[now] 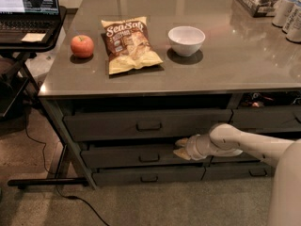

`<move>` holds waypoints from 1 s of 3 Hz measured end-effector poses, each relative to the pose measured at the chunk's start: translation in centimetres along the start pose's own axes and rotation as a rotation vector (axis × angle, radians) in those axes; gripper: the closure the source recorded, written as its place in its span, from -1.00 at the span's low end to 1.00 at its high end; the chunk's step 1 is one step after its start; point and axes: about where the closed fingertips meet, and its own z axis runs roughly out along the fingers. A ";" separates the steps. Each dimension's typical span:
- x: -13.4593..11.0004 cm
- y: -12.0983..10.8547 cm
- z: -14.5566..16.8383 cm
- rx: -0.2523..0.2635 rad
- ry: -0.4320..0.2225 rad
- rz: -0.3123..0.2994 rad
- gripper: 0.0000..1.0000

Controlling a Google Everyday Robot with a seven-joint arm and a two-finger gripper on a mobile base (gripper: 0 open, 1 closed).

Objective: Open middle drawer

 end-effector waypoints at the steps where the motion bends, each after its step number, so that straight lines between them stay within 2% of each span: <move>1: 0.0 0.0 0.0 0.000 0.000 0.000 1.00; 3: -0.1 0.1 0.1 -0.006 -0.002 0.001 1.00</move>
Offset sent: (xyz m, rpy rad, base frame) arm -0.2514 0.0939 -0.0864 0.1193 0.2104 0.0797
